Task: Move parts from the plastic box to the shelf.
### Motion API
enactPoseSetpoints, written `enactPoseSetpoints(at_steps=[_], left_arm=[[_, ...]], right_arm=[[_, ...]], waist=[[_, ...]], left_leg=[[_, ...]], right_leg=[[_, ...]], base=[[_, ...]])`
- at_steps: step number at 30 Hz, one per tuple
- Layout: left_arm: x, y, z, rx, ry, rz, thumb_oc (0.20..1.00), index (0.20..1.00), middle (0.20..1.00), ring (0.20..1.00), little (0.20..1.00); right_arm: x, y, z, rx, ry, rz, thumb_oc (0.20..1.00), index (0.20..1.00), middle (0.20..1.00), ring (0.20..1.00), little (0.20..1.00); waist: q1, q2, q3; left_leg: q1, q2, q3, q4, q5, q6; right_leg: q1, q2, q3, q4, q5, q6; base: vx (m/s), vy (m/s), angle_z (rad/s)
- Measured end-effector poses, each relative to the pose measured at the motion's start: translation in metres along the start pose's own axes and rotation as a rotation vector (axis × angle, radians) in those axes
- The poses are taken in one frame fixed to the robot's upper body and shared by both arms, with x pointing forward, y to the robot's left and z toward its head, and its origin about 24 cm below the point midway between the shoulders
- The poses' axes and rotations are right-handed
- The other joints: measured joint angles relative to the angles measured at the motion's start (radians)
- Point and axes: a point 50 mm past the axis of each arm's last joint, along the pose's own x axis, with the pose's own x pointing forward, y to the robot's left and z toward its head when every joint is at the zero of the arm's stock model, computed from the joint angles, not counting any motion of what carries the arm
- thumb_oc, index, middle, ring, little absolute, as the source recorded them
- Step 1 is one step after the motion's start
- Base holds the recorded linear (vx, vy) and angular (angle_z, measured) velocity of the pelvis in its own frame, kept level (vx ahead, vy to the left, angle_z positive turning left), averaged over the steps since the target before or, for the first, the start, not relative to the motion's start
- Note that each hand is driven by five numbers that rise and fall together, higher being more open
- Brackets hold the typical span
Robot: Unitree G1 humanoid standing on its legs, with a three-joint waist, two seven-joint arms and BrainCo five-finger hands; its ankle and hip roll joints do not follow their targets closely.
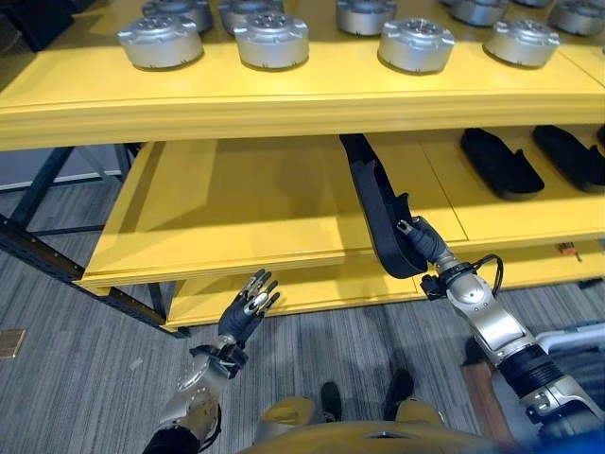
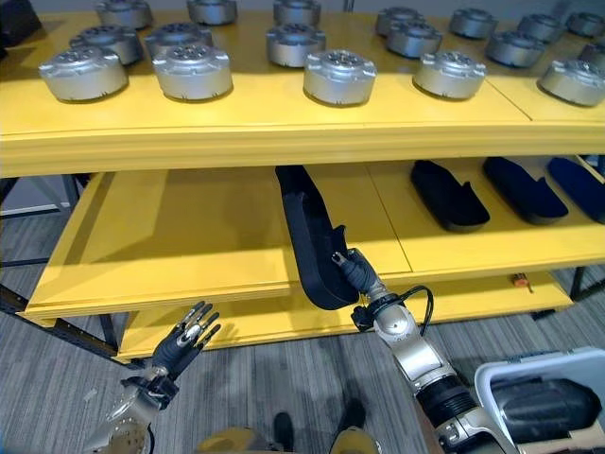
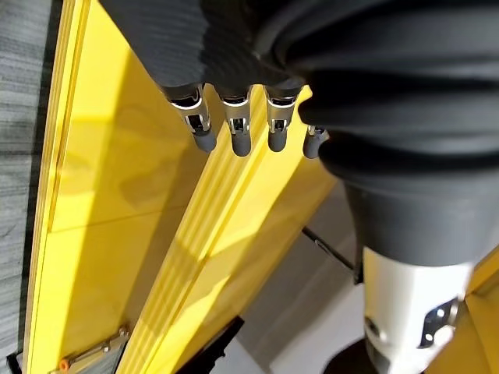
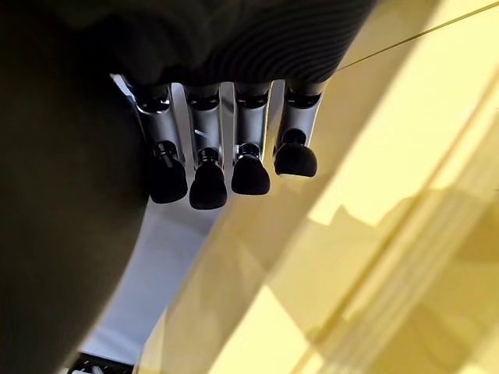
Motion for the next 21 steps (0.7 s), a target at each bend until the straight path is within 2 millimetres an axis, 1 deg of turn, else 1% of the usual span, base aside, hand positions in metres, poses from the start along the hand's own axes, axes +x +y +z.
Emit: enactPoseSetpoints(at_steps=[2, 3, 4, 5, 6, 7, 9, 10, 11, 12, 13, 14, 16, 17, 18, 19, 20, 21], left_arm=[[-0.002, 0.002, -0.001, 0.002, 0.004, 0.008, 1.0, 1.0, 1.0, 1.0, 1.0], [-0.006, 0.004, -0.002, 0.002, 0.013, 0.016, 1.0, 1.0, 1.0, 1.0, 1.0], [-0.007, 0.005, -0.001, 0.01, 0.021, 0.014, 1.0, 1.0, 1.0, 1.0, 1.0], [-0.008, 0.005, 0.001, 0.015, 0.021, 0.014, 1.0, 1.0, 1.0, 1.0, 1.0], [-0.007, 0.005, 0.001, 0.014, 0.021, 0.013, 1.0, 1.0, 1.0, 1.0, 1.0], [-0.007, 0.004, 0.0, 0.01, 0.023, 0.008, 1.0, 1.0, 1.0, 1.0, 1.0], [-0.007, 0.004, 0.0, 0.009, 0.024, 0.004, 1.0, 1.0, 1.0, 1.0, 1.0], [-0.007, 0.004, 0.0, 0.007, 0.023, -0.002, 1.0, 1.0, 1.0, 1.0, 1.0], [-0.007, 0.003, -0.001, 0.005, 0.024, -0.002, 1.0, 1.0, 1.0, 1.0, 1.0], [-0.007, 0.003, -0.001, 0.002, 0.026, -0.003, 1.0, 1.0, 1.0, 1.0, 1.0], [-0.007, 0.003, -0.001, 0.001, 0.028, -0.003, 1.0, 1.0, 1.0, 1.0, 1.0], [-0.005, 0.001, -0.002, -0.004, 0.029, -0.008, 1.0, 1.0, 1.0, 1.0, 1.0], [-0.003, -0.002, -0.003, -0.017, 0.026, -0.016, 1.0, 1.0, 1.0, 1.0, 1.0], [-0.001, -0.004, -0.003, -0.024, 0.022, -0.02, 1.0, 1.0, 1.0, 1.0, 1.0], [-0.001, -0.004, -0.004, -0.028, 0.019, -0.019, 1.0, 1.0, 1.0, 1.0, 1.0], [0.0, -0.005, -0.002, -0.032, 0.009, -0.019, 1.0, 1.0, 1.0, 1.0, 1.0], [0.0, -0.004, -0.002, -0.034, 0.006, -0.018, 1.0, 1.0, 1.0, 1.0, 1.0], [0.0, -0.004, -0.002, -0.035, 0.005, -0.016, 1.0, 1.0, 1.0, 1.0, 1.0]], right_arm=[[0.0, 0.001, -0.001, 0.0, 0.003, 0.006, 0.2, 0.2, 0.2, 0.2, 0.2], [0.0, 0.002, -0.001, 0.0, 0.004, 0.017, 0.2, 0.2, 0.2, 0.2, 0.2], [0.0, 0.003, 0.0, 0.004, 0.001, 0.023, 0.2, 0.2, 0.2, 0.2, 0.2], [0.0, 0.003, 0.0, 0.005, 0.0, 0.024, 0.2, 0.2, 0.2, 0.2, 0.2], [0.0, 0.003, 0.0, 0.006, 0.001, 0.024, 0.2, 0.2, 0.2, 0.2, 0.2], [0.0, 0.003, -0.002, 0.004, 0.008, 0.025, 0.2, 0.2, 0.2, 0.2, 0.2], [0.0, 0.003, -0.006, 0.003, 0.024, 0.025, 0.2, 0.2, 0.2, 0.2, 0.2], [0.0, 0.003, -0.008, 0.001, 0.033, 0.022, 0.2, 0.2, 0.2, 0.2, 0.2], [0.0, 0.003, -0.009, 0.0, 0.036, 0.022, 0.2, 0.2, 0.2, 0.2, 0.2], [-0.001, 0.002, -0.011, -0.001, 0.045, 0.021, 0.2, 0.2, 0.2, 0.2, 0.2], [-0.001, 0.002, -0.012, -0.002, 0.051, 0.02, 0.2, 0.2, 0.2, 0.2, 0.2], [-0.001, 0.001, -0.015, -0.004, 0.062, 0.016, 0.2, 0.2, 0.2, 0.2, 0.2], [-0.001, 0.0, -0.018, -0.007, 0.077, 0.01, 0.2, 0.2, 0.2, 0.2, 0.2], [-0.001, -0.001, -0.02, -0.007, 0.09, 0.01, 0.2, 0.2, 0.2, 0.2, 0.2], [-0.002, -0.001, -0.021, -0.007, 0.096, 0.01, 0.2, 0.2, 0.2, 0.2, 0.2], [-0.001, -0.002, -0.021, -0.007, 0.096, 0.005, 0.2, 0.2, 0.2, 0.2, 0.2], [-0.001, -0.003, -0.021, -0.006, 0.097, 0.003, 0.2, 0.2, 0.2, 0.2, 0.2], [-0.001, -0.003, -0.021, -0.006, 0.099, 0.002, 0.2, 0.2, 0.2, 0.2, 0.2]], waist=[[0.001, -0.005, -0.001], [0.002, -0.014, -0.006], [0.003, -0.03, -0.015], [0.005, -0.042, -0.02], [0.006, -0.044, -0.021], [0.003, -0.044, -0.022], [0.004, -0.044, -0.023], [0.005, -0.045, -0.023], [0.005, -0.045, -0.023], [0.004, -0.043, -0.023], [0.004, -0.042, -0.024], [0.006, -0.043, -0.024], [0.0, -0.041, -0.023], [0.001, -0.042, -0.022], [0.002, -0.045, -0.024], [0.004, -0.051, -0.022], [0.006, -0.051, -0.022], [0.011, -0.05, -0.022]], left_leg=[[0.011, 0.001, -0.012, 0.001, -0.01, -0.002], [0.027, 0.001, -0.012, 0.003, -0.011, -0.002], [0.03, 0.001, -0.015, 0.007, -0.013, -0.007], [0.029, 0.001, -0.014, 0.01, -0.012, -0.004], [0.029, 0.006, -0.013, 0.017, -0.015, -0.009], [0.033, 0.023, -0.011, 0.032, -0.022, -0.021], [0.043, 0.041, -0.008, 0.04, -0.033, -0.04], [0.04, 0.059, -0.006, 0.058, -0.043, -0.058], [0.038, 0.067, -0.002, 0.064, -0.047, -0.065], [0.042, 0.081, 0.002, 0.07, -0.056, -0.08], [0.041, 0.088, 0.003, 0.079, -0.058, -0.084], [0.029, 0.1, 0.018, 0.101, -0.061, -0.094], [0.021, 0.114, 0.023, 0.129, -0.065, -0.102], [0.006, 0.127, 0.044, 0.166, -0.073, -0.122], [-0.008, 0.133, 0.057, 0.191, -0.07, -0.129], [-0.042, 0.144, 0.09, 0.252, -0.069, -0.136], [-0.062, 0.152, 0.114, 0.289, -0.059, -0.151], [-0.072, 0.156, 0.123, 0.31, -0.054, -0.153]], right_leg=[[0.029, 0.0, -0.002, -0.004, 0.006, -0.011], [0.05, 0.0, -0.005, -0.006, 0.008, -0.015], [0.071, 0.0, -0.018, -0.007, 0.007, -0.026], [0.083, 0.003, -0.024, -0.018, -0.002, -0.04], [0.1, 0.011, -0.028, -0.034, -0.008, -0.058], [0.122, 0.031, -0.031, -0.053, -0.01, -0.082], [0.143, 0.051, -0.036, -0.067, -0.02, -0.096], [0.15, 0.065, -0.049, -0.068, -0.033, -0.11], [0.152, 0.071, -0.049, -0.068, -0.04, -0.117], [0.161, 0.084, -0.052, -0.067, -0.056, -0.122], [0.162, 0.089, -0.053, -0.064, -0.061, -0.127], [0.163, 0.094, -0.055, -0.054, -0.073, -0.135], [0.159, 0.099, -0.067, -0.031, -0.101, -0.144], [0.152, 0.1, -0.07, -0.011, -0.127, -0.15], [0.145, 0.1, -0.075, 0.006, -0.139, -0.153], [0.129, 0.09, -0.076, 0.022, -0.157, -0.169], [0.129, 0.085, -0.076, 0.027, -0.164, -0.17], [0.13, 0.084, -0.077, 0.028, -0.165, -0.172]], base=[[0.25, -0.15, 0.08], [0.27, -0.142, 0.05], [0.19, -0.098, 0.02], [0.22, -0.115, 0.05], [0.26, -0.155, 0.03], [0.28, -0.179, 0.03], [0.28, -0.188, 0.01], [0.28, -0.185, 0.0], [0.25, -0.172, 0.02], [0.16, -0.161, 0.01], [0.15, -0.155, 0.0], [0.21, -0.238, 0.06], [0.19, -0.232, 0.12], [0.1, -0.134, 0.08], [0.13, -0.157, 0.1], [0.08, -0.092, 0.09], [0.11, -0.1, 0.08], [0.08, -0.06, 0.02]])
